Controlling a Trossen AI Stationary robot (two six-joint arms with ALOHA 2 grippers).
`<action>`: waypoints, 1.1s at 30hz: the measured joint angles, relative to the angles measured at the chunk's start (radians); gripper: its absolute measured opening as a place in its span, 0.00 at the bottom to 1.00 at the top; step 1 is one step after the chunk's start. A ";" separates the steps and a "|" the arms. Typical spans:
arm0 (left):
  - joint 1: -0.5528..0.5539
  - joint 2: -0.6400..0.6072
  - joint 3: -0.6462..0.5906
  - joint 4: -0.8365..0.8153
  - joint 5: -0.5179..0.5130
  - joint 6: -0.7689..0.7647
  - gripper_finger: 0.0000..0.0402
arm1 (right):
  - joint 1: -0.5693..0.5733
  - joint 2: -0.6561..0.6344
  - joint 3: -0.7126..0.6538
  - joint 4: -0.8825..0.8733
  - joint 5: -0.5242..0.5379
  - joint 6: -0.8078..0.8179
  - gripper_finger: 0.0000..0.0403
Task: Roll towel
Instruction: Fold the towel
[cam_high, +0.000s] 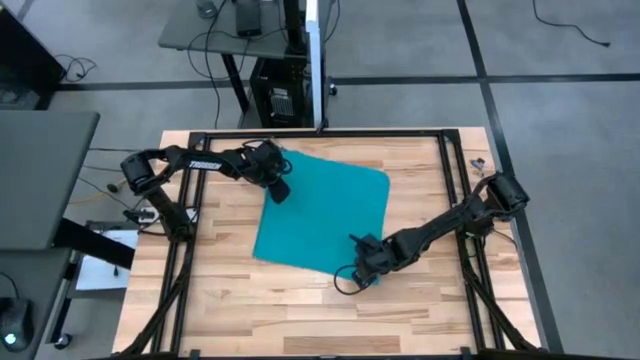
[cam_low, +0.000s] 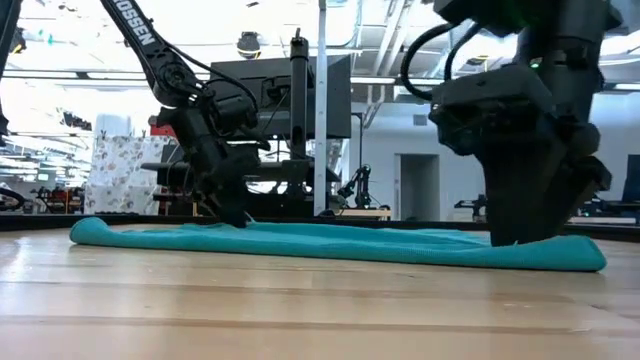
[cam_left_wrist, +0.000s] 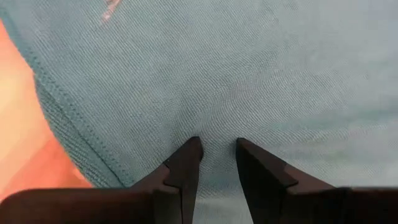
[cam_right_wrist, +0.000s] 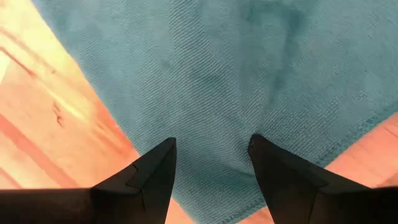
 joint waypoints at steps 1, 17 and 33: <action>-0.009 -0.020 0.000 -0.022 0.002 -0.005 0.23 | -0.015 -0.004 0.015 -0.019 0.000 -0.035 0.50; -0.343 -0.308 0.025 -0.277 -0.003 -0.396 0.23 | -0.546 -0.114 0.105 -0.191 0.017 -0.907 0.50; -0.780 -0.043 0.018 -0.245 -0.235 -1.056 0.23 | -0.971 -0.033 0.054 -0.026 -0.115 -1.252 0.50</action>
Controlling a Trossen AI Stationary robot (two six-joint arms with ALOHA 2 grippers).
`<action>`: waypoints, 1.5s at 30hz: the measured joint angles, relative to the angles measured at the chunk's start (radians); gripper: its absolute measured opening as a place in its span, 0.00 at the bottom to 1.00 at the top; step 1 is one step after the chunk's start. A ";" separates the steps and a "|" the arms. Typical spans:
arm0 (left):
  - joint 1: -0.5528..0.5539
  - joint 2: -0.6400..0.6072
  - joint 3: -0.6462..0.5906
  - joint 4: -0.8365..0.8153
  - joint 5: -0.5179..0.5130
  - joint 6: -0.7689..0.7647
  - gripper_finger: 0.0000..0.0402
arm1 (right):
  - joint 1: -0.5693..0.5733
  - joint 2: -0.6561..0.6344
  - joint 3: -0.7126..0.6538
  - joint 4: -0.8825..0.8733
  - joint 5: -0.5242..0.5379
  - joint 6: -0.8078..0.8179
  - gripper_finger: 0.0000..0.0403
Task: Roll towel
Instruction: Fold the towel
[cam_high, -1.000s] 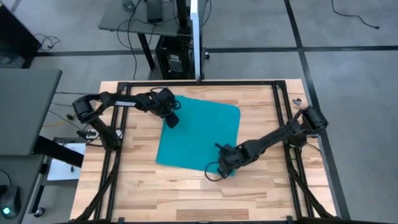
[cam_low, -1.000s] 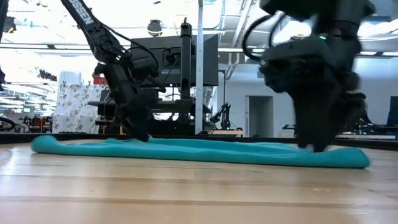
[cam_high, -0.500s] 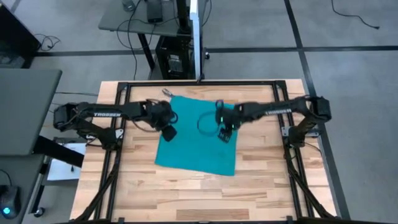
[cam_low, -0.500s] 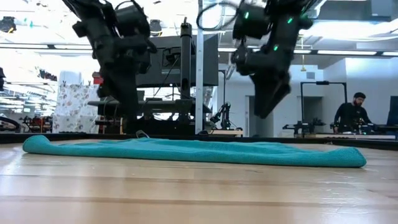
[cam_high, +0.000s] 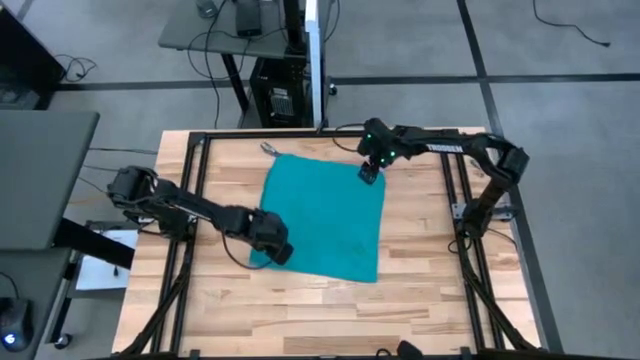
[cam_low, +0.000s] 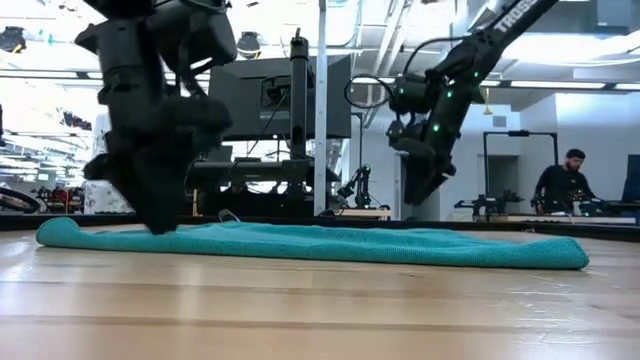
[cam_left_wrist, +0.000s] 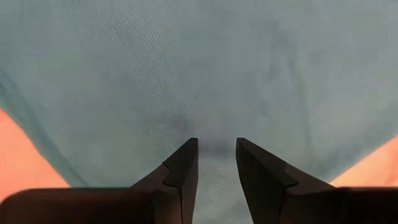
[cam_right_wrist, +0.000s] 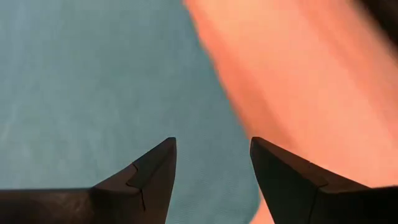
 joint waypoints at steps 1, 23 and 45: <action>-0.012 0.005 0.002 -0.003 -0.005 -0.021 0.23 | 0.001 0.017 0.000 -0.004 -0.001 -0.010 0.50; 0.042 -0.064 -0.002 -0.195 0.029 0.246 0.23 | -0.008 0.078 -0.026 -0.244 0.025 0.073 0.46; 0.507 -0.062 0.006 -0.243 -0.002 0.969 0.23 | 0.553 -0.022 -0.089 -0.303 -0.067 0.523 0.46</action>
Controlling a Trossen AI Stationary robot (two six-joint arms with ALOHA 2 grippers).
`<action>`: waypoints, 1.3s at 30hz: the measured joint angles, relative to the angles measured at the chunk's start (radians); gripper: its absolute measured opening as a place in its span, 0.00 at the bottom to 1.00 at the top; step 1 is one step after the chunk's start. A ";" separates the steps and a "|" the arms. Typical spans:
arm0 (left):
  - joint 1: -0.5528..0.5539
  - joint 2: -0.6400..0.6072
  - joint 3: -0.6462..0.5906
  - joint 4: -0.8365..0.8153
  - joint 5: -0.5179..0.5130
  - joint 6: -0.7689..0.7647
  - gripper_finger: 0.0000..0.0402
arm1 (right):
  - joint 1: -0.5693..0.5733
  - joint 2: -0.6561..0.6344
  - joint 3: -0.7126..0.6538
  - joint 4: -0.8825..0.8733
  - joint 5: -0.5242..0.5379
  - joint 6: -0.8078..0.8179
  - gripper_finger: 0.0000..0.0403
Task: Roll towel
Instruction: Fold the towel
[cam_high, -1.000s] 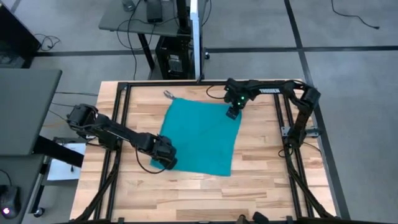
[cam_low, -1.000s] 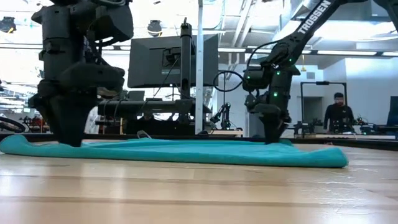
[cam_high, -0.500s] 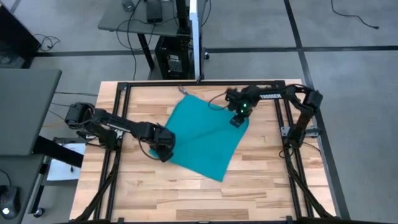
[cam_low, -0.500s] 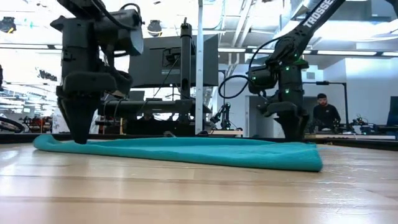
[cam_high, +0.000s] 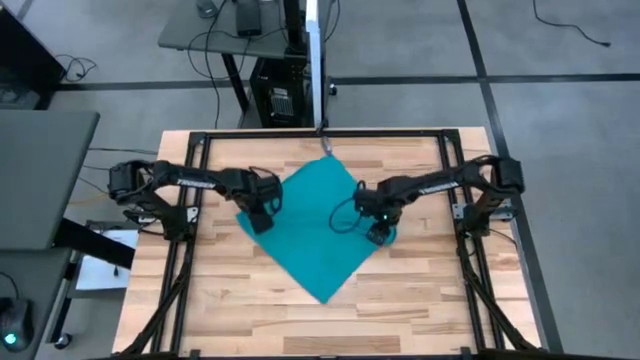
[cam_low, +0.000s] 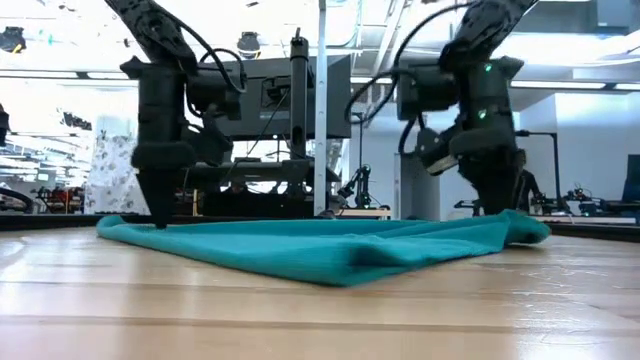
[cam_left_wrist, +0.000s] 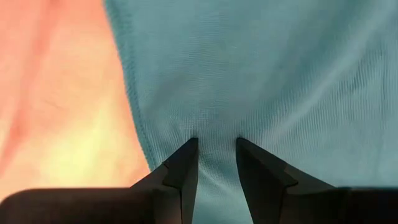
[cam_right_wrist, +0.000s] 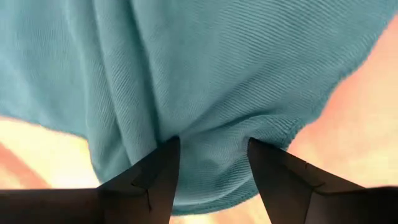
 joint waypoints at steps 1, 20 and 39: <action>0.015 0.000 0.010 -0.017 0.004 0.010 0.23 | 0.018 -0.004 0.000 -0.005 0.000 0.010 0.46; -0.306 -0.101 0.167 0.219 0.018 -0.663 0.23 | -0.334 -0.068 0.136 0.354 -0.010 -0.240 0.46; -0.588 0.314 0.166 0.632 0.001 -1.092 0.23 | -0.483 0.218 0.192 0.542 -0.167 -0.351 0.46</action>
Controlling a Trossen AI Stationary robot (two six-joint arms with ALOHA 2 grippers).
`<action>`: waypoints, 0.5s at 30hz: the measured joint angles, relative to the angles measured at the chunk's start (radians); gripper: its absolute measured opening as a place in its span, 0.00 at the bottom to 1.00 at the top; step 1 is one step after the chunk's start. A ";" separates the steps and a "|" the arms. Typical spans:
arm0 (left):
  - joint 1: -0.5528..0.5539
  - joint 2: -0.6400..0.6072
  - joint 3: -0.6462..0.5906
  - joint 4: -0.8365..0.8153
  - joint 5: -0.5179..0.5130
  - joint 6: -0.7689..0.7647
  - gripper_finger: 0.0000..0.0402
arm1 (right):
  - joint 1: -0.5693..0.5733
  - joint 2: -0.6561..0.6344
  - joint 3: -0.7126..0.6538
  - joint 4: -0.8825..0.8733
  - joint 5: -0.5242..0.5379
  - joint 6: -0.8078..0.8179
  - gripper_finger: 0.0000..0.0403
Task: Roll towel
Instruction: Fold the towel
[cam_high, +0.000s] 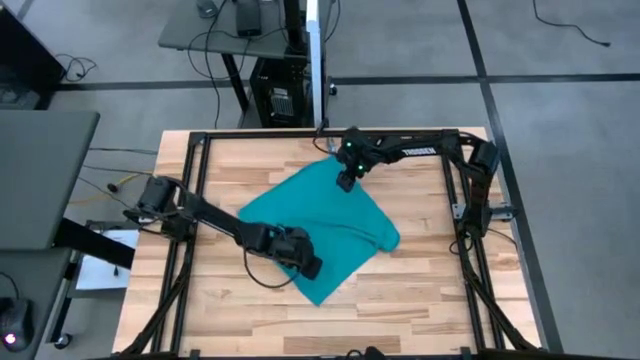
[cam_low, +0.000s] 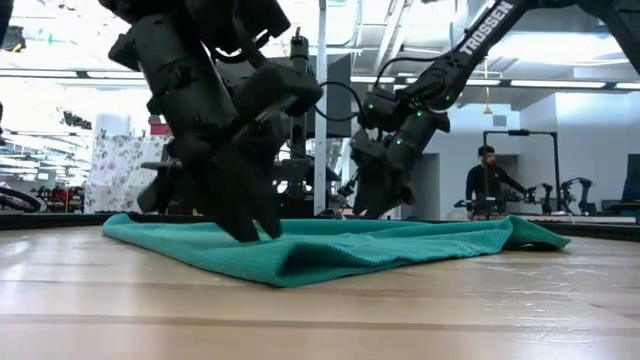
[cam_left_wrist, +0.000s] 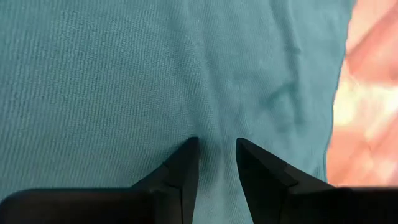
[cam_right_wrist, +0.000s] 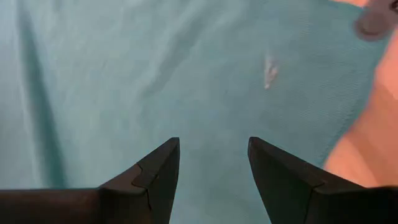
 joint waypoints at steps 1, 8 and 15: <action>-0.008 0.006 0.000 0.012 0.003 -0.012 0.23 | -0.009 0.001 0.000 -0.015 0.000 -0.001 0.46; -0.052 0.016 0.001 0.044 0.012 -0.043 0.23 | -0.074 0.002 0.000 -0.046 0.000 -0.020 0.46; -0.089 0.017 0.000 0.050 0.077 -0.043 0.23 | -0.164 -0.015 -0.001 -0.065 0.001 -0.018 0.46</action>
